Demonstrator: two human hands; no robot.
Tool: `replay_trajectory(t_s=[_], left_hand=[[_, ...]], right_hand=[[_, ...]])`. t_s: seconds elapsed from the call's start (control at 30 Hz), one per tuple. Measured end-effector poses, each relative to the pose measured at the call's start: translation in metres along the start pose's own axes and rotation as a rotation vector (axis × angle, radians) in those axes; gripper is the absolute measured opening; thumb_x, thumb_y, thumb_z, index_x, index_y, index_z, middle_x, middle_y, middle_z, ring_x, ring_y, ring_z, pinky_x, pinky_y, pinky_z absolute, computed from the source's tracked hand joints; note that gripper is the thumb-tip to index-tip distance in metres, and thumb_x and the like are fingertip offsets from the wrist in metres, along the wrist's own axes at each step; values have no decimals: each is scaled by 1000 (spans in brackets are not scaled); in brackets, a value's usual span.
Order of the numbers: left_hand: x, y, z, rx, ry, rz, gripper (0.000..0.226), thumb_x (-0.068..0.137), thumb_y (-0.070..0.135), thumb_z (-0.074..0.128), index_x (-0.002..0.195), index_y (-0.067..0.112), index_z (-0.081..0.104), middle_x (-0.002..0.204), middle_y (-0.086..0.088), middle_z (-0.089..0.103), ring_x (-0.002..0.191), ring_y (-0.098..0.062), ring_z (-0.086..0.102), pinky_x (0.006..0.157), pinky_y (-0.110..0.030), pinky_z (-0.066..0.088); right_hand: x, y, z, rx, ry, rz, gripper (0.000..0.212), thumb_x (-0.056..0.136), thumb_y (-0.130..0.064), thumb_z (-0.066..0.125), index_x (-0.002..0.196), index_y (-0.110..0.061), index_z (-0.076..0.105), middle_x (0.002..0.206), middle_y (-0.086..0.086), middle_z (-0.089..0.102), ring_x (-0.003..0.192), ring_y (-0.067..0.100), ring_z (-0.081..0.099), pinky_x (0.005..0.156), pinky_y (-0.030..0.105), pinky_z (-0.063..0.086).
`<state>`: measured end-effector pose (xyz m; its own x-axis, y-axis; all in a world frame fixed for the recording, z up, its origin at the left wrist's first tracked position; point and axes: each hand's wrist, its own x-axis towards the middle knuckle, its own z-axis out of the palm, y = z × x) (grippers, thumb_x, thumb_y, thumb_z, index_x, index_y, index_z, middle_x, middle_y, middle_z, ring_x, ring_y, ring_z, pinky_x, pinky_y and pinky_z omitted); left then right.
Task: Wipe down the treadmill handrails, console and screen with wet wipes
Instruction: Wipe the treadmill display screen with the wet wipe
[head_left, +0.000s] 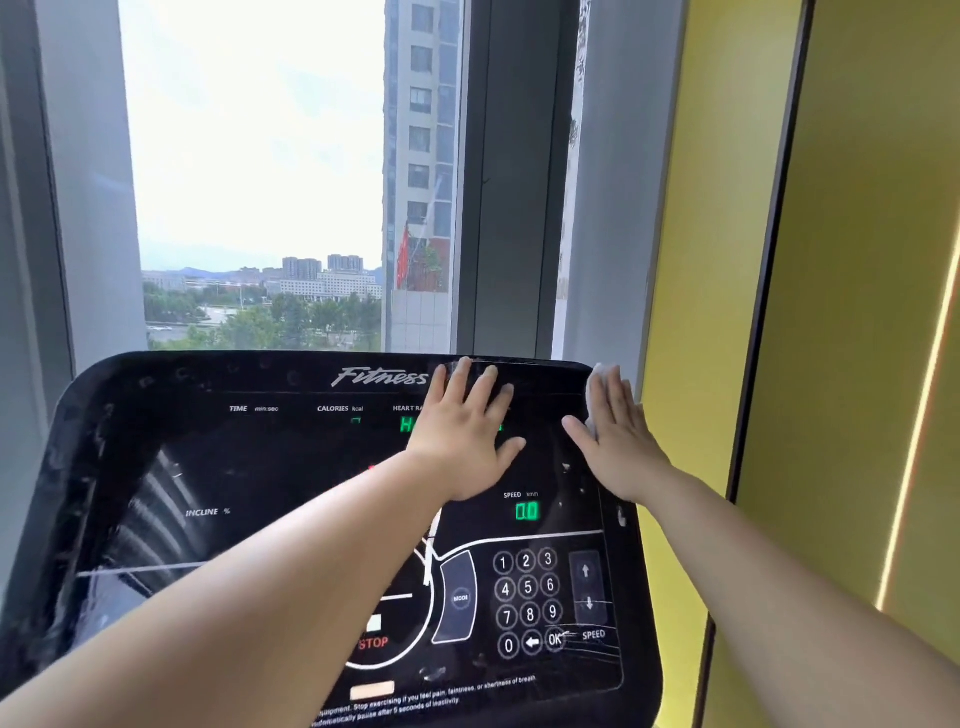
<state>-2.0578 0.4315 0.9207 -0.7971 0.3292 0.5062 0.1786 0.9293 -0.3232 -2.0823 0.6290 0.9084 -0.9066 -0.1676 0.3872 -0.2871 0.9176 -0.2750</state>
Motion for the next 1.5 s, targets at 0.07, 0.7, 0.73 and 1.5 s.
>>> replay_trajectory(t_s=[0.07, 0.7, 0.73, 1.5], left_hand=[[0, -2, 1, 18, -15, 14, 69, 95, 58, 16, 152, 20, 2, 159, -5, -4, 144, -33, -13, 116, -49, -9], [-1, -1, 7, 13, -29, 18, 76, 93, 64, 15, 151, 19, -4, 159, -6, -11, 142, -34, -20, 115, -50, -12], [-1, -1, 6, 19, -37, 17, 75, 93, 63, 15, 151, 19, -4, 159, -5, -10, 143, -33, -19, 115, -50, -12], [-91, 11, 43, -82, 3, 98, 59, 82, 44, 32, 117, 13, 68, 126, -3, 62, 118, -23, 58, 96, -44, 46]], right_hand=[[-4, 1, 5, 6, 27, 7, 70, 99, -52, 16, 142, -25, -33, 146, -3, -43, 133, 9, -37, 114, 33, -17], [-37, 19, 24, -129, -20, -46, 71, 97, -54, 13, 141, -22, -32, 146, -5, -41, 135, 8, -37, 114, 28, -16], [-36, 21, 19, -137, -52, -50, 69, 98, -52, 14, 140, -23, -32, 144, -6, -41, 134, 8, -36, 113, 27, -16], [-105, 32, 71, -10, -103, -83, 65, 103, -35, 16, 134, -26, -41, 136, -13, -53, 128, 0, -43, 118, 29, -9]])
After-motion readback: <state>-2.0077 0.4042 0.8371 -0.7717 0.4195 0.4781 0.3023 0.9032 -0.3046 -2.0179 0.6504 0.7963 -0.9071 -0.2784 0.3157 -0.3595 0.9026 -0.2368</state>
